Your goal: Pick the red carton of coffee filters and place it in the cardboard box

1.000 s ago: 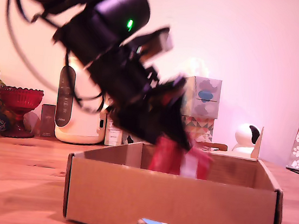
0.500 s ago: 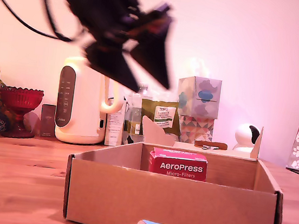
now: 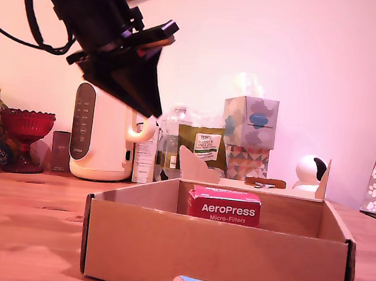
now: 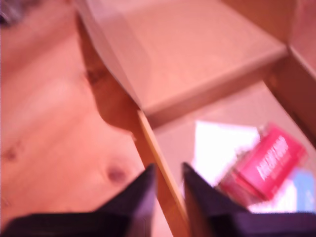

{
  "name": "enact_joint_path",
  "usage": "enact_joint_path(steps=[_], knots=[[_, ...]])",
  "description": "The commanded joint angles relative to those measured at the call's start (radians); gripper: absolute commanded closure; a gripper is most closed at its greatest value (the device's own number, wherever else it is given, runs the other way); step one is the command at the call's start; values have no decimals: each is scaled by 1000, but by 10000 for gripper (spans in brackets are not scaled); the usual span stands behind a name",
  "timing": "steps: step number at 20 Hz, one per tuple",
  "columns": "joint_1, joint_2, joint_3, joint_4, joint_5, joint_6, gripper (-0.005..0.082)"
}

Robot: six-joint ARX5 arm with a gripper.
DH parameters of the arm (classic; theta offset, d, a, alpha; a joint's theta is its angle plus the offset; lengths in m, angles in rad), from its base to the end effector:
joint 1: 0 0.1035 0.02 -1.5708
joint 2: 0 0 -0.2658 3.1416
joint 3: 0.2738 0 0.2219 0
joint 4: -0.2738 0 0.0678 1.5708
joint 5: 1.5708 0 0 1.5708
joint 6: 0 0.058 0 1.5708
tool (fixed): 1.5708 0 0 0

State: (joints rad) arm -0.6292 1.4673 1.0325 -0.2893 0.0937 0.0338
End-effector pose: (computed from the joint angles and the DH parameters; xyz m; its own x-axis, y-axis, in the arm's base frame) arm 0.2439 -0.1842 0.2491 0.5479 -0.5146 -0.6595 0.6603 0.7501 -0.0366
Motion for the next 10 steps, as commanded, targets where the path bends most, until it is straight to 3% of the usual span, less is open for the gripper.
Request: enact_joint_path(steps=[1, 5, 10], knots=[[14, -57, -51, 44, -6, -5, 789], [66, -172, -151, 167, -27, -50, 789], [187, -360, -336, 254, -32, -117, 789]])
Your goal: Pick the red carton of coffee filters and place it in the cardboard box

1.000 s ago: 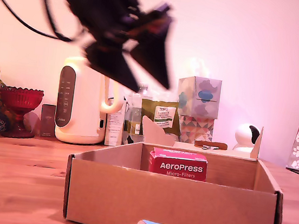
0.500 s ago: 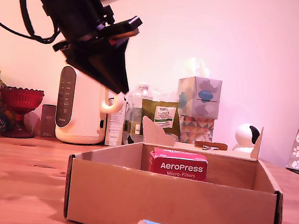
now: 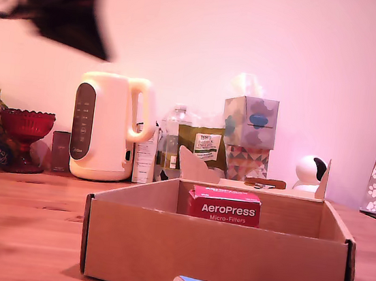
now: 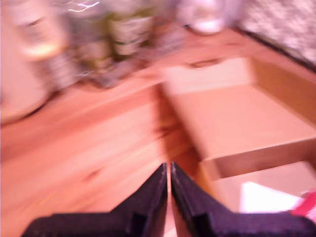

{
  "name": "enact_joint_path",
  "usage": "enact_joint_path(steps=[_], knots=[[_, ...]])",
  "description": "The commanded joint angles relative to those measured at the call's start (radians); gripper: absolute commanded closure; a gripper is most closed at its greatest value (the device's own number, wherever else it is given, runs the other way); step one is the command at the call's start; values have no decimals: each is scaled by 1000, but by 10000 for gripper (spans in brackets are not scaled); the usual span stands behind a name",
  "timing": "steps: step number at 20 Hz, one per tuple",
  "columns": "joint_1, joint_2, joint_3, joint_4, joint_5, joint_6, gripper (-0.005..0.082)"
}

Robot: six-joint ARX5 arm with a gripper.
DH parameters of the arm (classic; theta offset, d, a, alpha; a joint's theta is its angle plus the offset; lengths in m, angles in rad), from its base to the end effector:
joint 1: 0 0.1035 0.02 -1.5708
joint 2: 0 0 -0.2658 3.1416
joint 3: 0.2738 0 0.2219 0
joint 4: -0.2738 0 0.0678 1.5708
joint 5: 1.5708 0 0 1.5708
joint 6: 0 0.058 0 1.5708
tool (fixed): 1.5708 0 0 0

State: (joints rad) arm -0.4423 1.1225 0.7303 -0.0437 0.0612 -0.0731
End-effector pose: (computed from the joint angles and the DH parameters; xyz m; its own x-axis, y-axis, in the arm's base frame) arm 0.2146 -0.1055 0.2638 0.7915 -0.4426 -0.4214 0.4482 0.8892 -0.0920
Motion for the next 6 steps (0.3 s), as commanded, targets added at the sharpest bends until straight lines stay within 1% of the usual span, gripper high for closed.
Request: enact_joint_path(steps=[1, 2, 4, 6], knots=[[19, -61, -73, 15, -4, -18, 789], [42, -115, -116, 20, -14, -31, 789], [88, -229, -193, 17, -21, -42, 789], [114, -332, -245, 0, -22, -74, 789]])
